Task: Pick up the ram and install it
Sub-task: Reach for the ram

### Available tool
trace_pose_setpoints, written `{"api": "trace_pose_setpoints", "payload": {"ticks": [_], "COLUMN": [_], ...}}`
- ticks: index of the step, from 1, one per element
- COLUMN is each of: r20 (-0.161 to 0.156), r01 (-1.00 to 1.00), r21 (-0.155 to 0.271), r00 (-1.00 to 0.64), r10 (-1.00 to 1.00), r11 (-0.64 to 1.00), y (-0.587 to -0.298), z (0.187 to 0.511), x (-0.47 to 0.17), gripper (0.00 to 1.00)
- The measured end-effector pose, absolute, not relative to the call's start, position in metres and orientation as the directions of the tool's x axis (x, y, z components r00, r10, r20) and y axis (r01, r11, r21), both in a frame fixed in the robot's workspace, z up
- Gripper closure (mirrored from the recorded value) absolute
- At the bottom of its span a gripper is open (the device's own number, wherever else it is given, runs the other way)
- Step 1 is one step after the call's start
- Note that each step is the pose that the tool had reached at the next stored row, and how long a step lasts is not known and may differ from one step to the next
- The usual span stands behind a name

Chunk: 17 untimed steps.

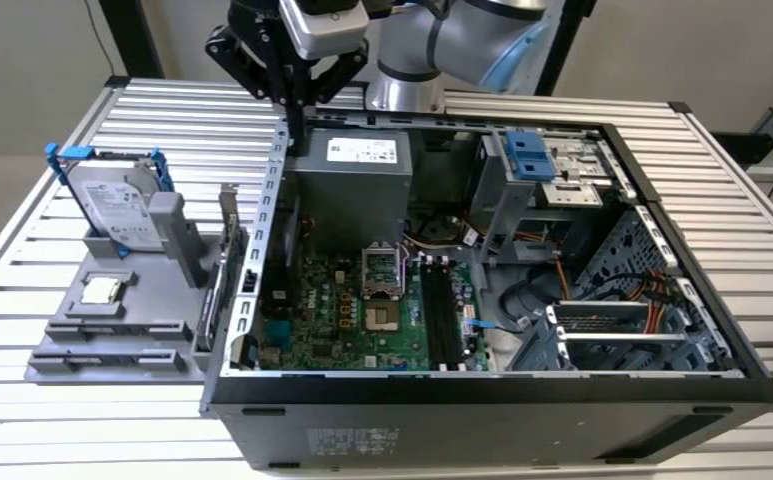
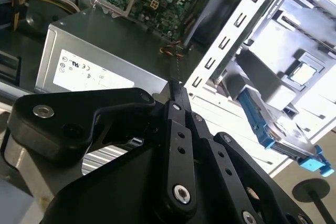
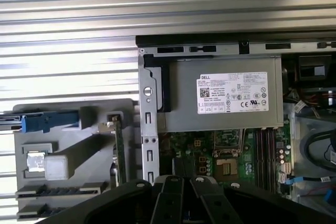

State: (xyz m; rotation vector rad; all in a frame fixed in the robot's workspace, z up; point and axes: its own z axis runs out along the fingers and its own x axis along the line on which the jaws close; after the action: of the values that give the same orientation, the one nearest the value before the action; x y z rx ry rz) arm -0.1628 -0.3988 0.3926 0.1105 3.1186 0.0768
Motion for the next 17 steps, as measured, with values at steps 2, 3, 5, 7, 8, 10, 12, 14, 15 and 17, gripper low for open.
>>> {"api": "trace_pose_setpoints", "payload": {"ticks": [2,3,5,7,8,10,12,14,15,17], "r20": [-0.018,-0.018,-0.018,-0.018,-0.018,-0.018,-0.018,-0.018,-0.018,-0.018], "r01": [0.07,0.07,0.07,0.07,0.07,0.07,0.07,0.07,0.07,0.07], "r21": [0.05,0.05,0.05,0.05,0.05,0.05,0.05,0.05,0.05,0.05], "r00": [-0.997,-0.997,-0.997,-0.997,-0.997,-0.997,-0.997,-0.997,-0.997,-0.997], "r10": [0.071,0.071,0.071,0.071,0.071,0.071,0.071,0.071,0.071,0.071], "r11": [0.996,0.996,0.996,0.996,0.996,0.996,0.996,0.996,0.996,0.996], "y": [-0.3988,-0.3988,-0.3988,-0.3988,-0.3988,-0.3988,-0.3988,-0.3988,-0.3988,-0.3988], "z": [0.3926,0.3926,0.3926,0.3926,0.3926,0.3926,0.3926,0.3926,0.3926,0.3926], "x": [-0.1637,-0.1642,-0.1652,-0.1662,-0.1668,-0.1678,-0.1689,-0.17,-0.1705,-0.1717], "gripper": [1.0,1.0,1.0,1.0,1.0,1.0,1.0,1.0,1.0,1.0]}}
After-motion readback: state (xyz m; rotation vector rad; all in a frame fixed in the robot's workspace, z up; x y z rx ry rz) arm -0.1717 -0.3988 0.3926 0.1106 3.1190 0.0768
